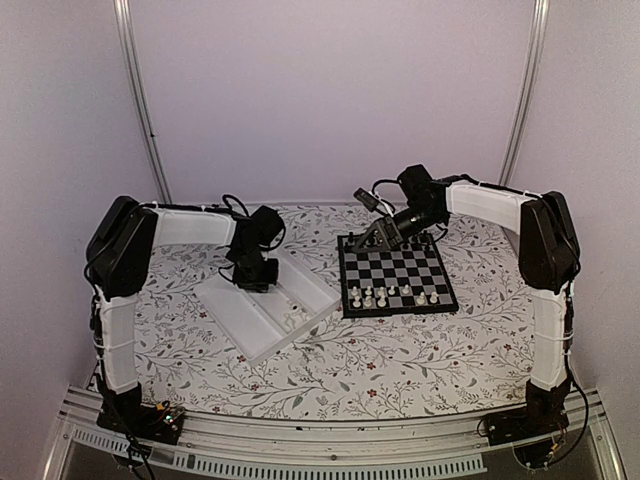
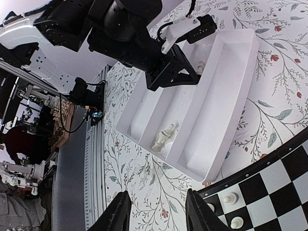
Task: Set up the chess pieces on the board
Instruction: Pick up the chess piece from the storage box.
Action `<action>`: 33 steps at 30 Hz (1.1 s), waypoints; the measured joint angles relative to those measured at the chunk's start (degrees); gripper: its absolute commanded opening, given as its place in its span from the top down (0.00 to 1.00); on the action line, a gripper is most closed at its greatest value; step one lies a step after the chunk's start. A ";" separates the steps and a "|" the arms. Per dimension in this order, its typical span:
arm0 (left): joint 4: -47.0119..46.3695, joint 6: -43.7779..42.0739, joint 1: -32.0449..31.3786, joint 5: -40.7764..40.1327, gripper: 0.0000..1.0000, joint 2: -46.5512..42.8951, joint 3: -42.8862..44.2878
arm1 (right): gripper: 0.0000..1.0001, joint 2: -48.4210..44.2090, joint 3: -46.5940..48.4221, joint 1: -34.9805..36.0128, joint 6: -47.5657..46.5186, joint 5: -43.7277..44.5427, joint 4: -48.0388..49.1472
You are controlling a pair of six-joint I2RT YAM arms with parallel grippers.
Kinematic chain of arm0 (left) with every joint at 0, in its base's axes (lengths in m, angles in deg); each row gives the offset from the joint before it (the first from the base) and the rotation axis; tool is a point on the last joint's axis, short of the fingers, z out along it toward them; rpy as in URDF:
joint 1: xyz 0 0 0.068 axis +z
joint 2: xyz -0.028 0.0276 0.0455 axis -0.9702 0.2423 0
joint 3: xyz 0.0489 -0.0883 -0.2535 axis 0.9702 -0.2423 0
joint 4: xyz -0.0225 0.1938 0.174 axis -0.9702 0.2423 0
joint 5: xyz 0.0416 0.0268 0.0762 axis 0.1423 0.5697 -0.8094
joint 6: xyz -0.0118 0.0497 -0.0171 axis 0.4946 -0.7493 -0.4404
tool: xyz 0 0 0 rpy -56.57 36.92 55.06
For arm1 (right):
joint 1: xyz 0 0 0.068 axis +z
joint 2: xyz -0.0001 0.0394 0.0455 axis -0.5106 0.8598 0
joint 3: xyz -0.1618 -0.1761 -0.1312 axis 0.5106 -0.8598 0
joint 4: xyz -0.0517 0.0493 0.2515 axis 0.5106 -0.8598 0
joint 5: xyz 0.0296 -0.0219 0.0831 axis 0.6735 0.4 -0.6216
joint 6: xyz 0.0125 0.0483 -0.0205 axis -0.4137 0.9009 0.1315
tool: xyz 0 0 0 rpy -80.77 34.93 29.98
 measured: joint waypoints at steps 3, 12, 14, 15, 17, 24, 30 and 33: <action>0.04 -3.45 -0.04 0.33 0.92 -0.39 -0.37 | 0.58 0.00 -0.17 0.00 0.02 0.00 0.07; -1.49 -19.23 -5.75 -0.46 0.96 -10.62 -8.17 | 0.58 0.04 -0.46 0.00 0.68 -0.20 0.33; -2.58 -21.97 -8.15 -0.39 0.96 -13.05 -10.08 | 0.58 0.17 -0.46 0.00 1.03 -0.28 0.46; -3.37 -23.23 -9.31 -0.13 0.96 -14.21 -11.06 | 0.58 0.24 -0.46 0.00 1.20 -0.31 0.57; -4.74 -25.29 -11.08 0.39 0.96 -16.09 -12.68 | 0.58 0.50 -0.46 0.13 1.51 -0.31 0.79; -9.55 -30.97 -14.43 2.51 0.96 -20.90 -14.34 | 0.51 2.93 -0.13 1.46 4.13 -2.56 1.51; -10.49 -33.42 -18.62 4.76 0.95 -21.70 -10.82 | 0.47 9.07 4.24 4.24 6.34 -9.94 0.04; -10.51 -34.49 -19.82 5.18 0.95 -21.70 -8.61 | 0.46 10.01 4.35 5.97 7.43 -13.64 -0.26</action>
